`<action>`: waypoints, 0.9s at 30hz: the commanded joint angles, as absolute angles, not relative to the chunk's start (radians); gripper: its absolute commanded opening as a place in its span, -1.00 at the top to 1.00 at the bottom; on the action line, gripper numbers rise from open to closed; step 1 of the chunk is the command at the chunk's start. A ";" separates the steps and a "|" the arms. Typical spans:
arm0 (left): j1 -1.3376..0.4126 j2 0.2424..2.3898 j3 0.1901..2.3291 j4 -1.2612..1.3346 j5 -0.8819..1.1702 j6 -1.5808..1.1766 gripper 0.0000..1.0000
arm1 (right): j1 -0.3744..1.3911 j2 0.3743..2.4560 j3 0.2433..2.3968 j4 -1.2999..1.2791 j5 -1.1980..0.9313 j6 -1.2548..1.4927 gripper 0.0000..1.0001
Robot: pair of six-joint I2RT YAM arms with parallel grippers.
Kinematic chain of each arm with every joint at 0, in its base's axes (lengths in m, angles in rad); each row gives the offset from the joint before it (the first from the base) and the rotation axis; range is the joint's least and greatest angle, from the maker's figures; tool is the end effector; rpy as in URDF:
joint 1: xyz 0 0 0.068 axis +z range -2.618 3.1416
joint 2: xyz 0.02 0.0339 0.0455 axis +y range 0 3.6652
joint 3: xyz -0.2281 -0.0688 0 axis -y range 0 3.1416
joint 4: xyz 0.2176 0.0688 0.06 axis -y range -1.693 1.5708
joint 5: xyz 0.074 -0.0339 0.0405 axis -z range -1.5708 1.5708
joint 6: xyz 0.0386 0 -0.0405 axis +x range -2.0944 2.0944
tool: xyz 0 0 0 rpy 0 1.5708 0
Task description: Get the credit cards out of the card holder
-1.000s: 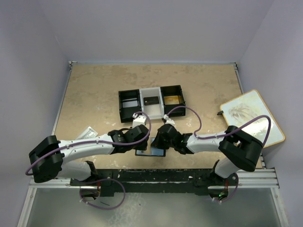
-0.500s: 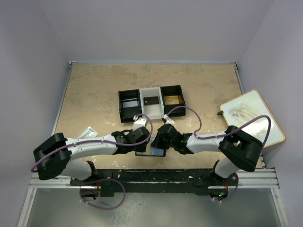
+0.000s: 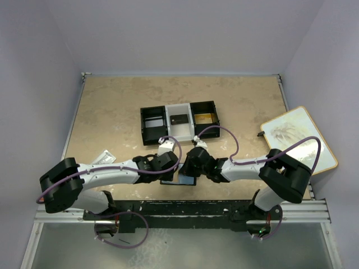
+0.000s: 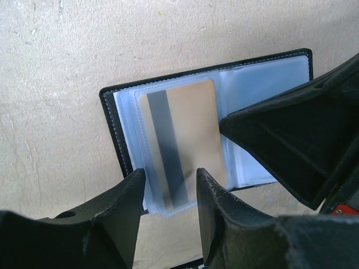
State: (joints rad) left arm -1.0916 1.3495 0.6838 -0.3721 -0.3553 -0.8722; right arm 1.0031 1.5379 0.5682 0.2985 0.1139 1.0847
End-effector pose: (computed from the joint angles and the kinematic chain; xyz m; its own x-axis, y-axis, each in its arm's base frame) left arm 0.1199 -0.2016 0.1539 -0.8301 0.0404 -0.5562 0.1786 0.9641 -0.1964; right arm 0.1505 0.2278 0.1261 -0.8546 0.2937 -0.4283 -0.0733 0.7483 0.6593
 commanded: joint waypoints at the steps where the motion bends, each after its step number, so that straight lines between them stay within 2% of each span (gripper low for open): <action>1: -1.110 1.337 0.737 -0.380 -0.400 -0.880 0.20 | 1.008 1.598 0.554 0.184 0.166 1.054 0.94; 14: -1.120 1.360 0.732 -0.358 -0.382 -0.878 0.34 | 1.007 1.601 0.560 0.180 0.165 1.052 0.94; 27: -1.125 1.249 0.735 -0.322 -0.372 -0.891 0.39 | 1.007 1.606 0.561 0.180 0.166 1.052 0.94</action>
